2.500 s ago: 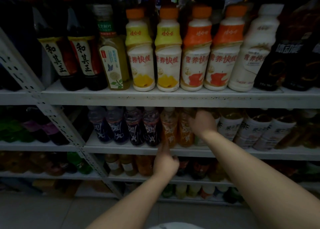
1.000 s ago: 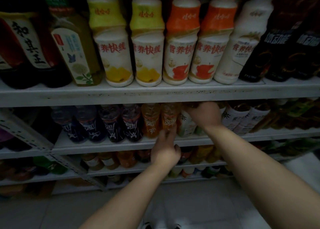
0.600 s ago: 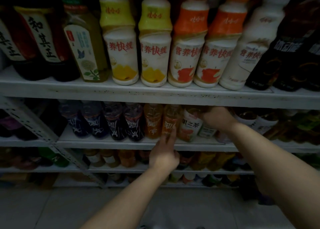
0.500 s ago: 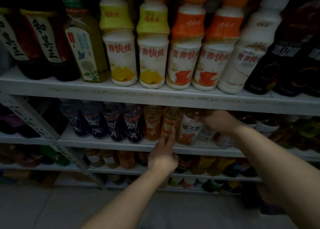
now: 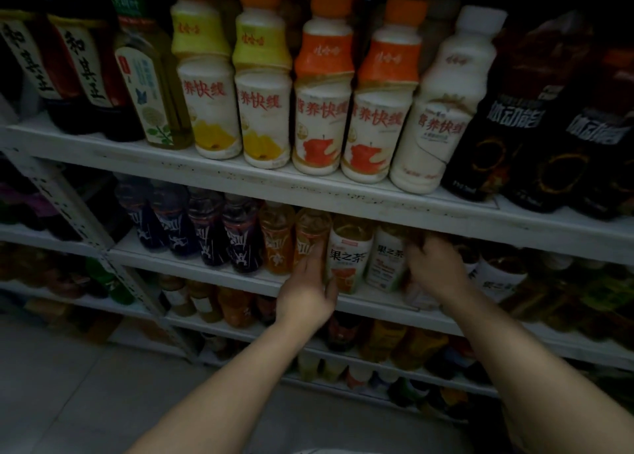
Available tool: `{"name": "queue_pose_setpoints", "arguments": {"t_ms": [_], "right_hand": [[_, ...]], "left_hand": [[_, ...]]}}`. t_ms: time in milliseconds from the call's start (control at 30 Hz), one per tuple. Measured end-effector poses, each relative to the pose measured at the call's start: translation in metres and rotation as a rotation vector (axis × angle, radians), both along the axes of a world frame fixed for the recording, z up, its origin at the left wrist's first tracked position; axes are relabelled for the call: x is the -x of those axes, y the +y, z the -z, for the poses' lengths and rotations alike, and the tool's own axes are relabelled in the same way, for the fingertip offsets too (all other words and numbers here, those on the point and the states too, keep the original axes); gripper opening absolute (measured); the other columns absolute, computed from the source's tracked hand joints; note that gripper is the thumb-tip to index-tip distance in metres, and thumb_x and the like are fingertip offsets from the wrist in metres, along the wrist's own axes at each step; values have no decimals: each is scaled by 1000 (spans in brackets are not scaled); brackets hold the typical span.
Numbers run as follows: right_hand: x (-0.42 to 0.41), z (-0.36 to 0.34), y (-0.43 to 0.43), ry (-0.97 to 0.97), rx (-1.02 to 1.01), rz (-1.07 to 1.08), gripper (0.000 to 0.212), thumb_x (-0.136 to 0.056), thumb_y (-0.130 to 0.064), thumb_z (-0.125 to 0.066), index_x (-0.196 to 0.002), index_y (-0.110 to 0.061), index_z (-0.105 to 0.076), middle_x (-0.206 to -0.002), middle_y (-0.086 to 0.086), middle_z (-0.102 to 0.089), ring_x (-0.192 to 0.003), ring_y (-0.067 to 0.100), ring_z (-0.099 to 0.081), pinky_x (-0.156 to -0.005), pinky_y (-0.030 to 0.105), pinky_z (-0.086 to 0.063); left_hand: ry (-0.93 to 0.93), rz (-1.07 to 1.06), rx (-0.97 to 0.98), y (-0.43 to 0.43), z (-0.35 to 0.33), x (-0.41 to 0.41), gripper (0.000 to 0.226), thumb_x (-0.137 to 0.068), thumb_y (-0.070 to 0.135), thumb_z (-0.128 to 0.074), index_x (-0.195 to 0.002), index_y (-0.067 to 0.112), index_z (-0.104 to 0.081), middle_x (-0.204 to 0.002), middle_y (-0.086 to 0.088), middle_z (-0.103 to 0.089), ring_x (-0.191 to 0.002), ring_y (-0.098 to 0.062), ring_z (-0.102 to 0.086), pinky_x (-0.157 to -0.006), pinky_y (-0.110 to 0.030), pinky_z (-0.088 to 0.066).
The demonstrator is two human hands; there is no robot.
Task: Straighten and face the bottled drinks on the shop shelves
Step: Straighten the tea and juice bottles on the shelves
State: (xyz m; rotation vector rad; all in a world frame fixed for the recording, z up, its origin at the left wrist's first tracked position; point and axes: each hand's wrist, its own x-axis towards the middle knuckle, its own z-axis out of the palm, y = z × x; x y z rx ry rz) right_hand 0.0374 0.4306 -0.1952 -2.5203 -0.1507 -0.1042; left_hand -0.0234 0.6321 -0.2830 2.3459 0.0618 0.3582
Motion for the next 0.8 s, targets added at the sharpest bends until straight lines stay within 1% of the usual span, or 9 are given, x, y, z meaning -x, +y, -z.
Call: {"name": "queue_pose_setpoints", "arguments": {"t_ms": [67,133,267,367,467,533,633,733,800], "right_hand": [[-3,-5,4,90,-128,-17,27,-96,-32,-47,-106,-10,-61,-103,11,-64,-95,27,-59,-72,27,-40],[-7,-7,7,116,-161,-11,26,-95,-33,-49,-106,-13,-61,-99,7,-63,-90,23,-58,-72,26,-40],[-16,-9,9,100,-34,62,10,-92,-14,-49,-91,-8,-57,-86,9,-58,-83,27,-54,-70,30,-42],[-19,-8,10,94,39,96,18,-92,-11,-47,-74,-11,-52,-72,5,-51,-69,20,-48,-64,28,-38],[-21,-6,12,66,5,115,23,-93,-12,-48,-70,-15,-49,-70,2,-48,-68,19,-47,-64,27,-36],[-21,-5,13,18,-20,110,19,-93,-12,-50,-74,-11,-55,-75,7,-55,-80,27,-54,-69,26,-36],[-23,0,14,-39,-25,112,17,-92,-11,-53,-98,0,-63,-99,19,-64,-98,34,-57,-79,29,-39],[-27,5,14,4,24,130,18,-93,-12,-51,-98,-2,-64,-100,18,-65,-99,33,-58,-79,31,-42],[-29,5,16,-24,41,134,21,-94,-18,-51,-104,-5,-64,-105,16,-65,-103,32,-57,-82,30,-41]], "left_hand": [[-46,1,-17,-5,-5,-3,78,-91,41,-55,-151,32,-6,-150,4,-34,-126,-16,-45,-89,-29,-48],[-57,2,-62,-8,-9,-9,76,-92,42,-53,-151,33,-7,-151,4,-34,-126,-17,-45,-88,-28,-47],[58,0,-169,-11,-12,-24,73,-93,48,-47,-149,39,-2,-148,1,-34,-119,-23,-50,-82,-32,-48],[70,1,-172,-12,-13,-29,72,-93,44,-48,-149,40,-4,-148,0,-35,-120,-24,-50,-83,-33,-47],[53,10,-197,-11,-12,-28,73,-92,45,-47,-147,41,0,-148,0,-38,-119,-24,-51,-83,-35,-51],[40,22,-219,-10,-12,-27,76,-92,47,-47,-145,45,7,-144,0,-43,-111,-23,-56,-77,-35,-53],[46,36,-213,-9,-11,-25,80,-91,47,-48,-140,49,15,-128,1,-56,-93,-20,-61,-63,-31,-49],[76,43,-195,-8,-10,-26,85,-91,47,-49,-136,54,23,-105,1,-65,-77,-17,-61,-54,-28,-43],[82,49,-191,-8,-10,-27,86,-91,46,-48,-135,53,25,-101,0,-65,-75,-18,-60,-53,-27,-39]]}}
